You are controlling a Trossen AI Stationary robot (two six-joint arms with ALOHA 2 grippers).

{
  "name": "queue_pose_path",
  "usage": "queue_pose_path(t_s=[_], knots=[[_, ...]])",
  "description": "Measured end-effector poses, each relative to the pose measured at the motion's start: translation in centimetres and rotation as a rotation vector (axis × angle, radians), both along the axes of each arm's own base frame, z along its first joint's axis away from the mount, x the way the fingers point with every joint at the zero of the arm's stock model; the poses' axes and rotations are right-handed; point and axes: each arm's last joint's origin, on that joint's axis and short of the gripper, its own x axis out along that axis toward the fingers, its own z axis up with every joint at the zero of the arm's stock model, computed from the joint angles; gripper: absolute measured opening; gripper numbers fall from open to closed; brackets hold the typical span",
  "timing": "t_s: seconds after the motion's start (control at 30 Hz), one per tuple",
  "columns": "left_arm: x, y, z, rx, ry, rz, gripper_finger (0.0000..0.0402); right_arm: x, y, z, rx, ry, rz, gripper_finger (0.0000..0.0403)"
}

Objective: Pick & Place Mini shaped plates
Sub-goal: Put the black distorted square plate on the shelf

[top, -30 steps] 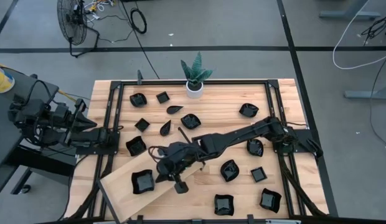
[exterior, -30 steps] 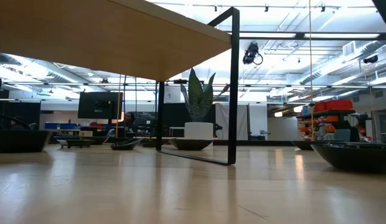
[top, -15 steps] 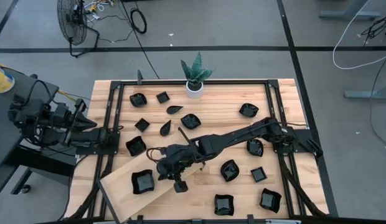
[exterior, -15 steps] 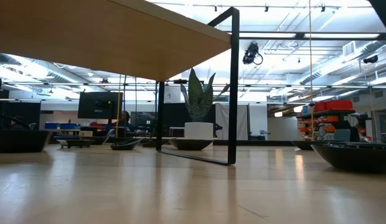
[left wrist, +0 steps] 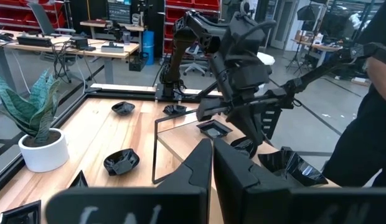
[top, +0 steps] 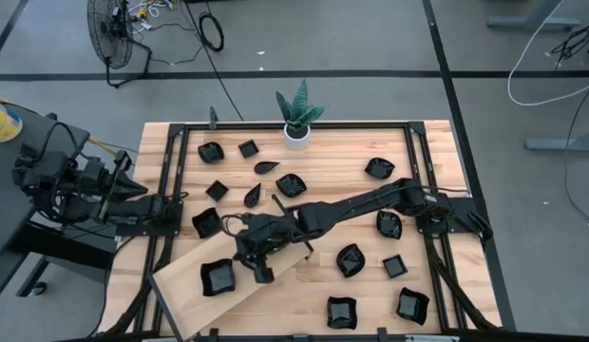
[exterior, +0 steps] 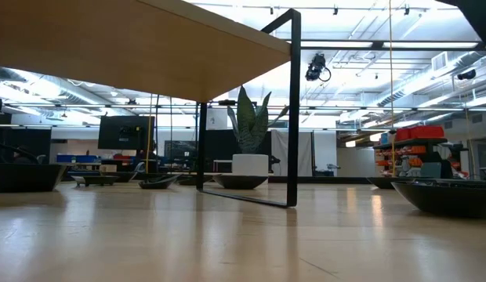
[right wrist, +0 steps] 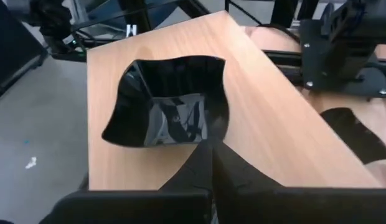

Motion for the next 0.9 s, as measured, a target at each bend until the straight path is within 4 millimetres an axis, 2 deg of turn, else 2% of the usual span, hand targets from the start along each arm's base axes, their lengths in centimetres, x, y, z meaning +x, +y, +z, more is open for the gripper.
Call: queue_pose_path(t_s=[0.2, 0.4, 0.6, 0.9], knots=[[0.0, 0.0, 0.0, 0.000, 0.000, 0.000, 0.0018, -0.2, -0.3, 0.6, -0.005, -0.002, -0.042, 0.0000], [0.0, 0.0, 0.0, 0.000, 0.000, 0.000, 0.0018, -1.2, -1.4, 3.5, 0.005, -0.059, -0.076, 0.0000], [0.0, 0.0, 0.0, 0.000, 0.000, 0.000, 0.0018, -1.3, -4.3, 4.7, 0.012, -0.063, -0.158, 0.0000], [0.0, 0.0, 0.0, 0.000, 0.000, 0.000, 0.0018, -1.6, -8.1, 3.9, -0.011, 0.069, -0.287, 0.0000]])
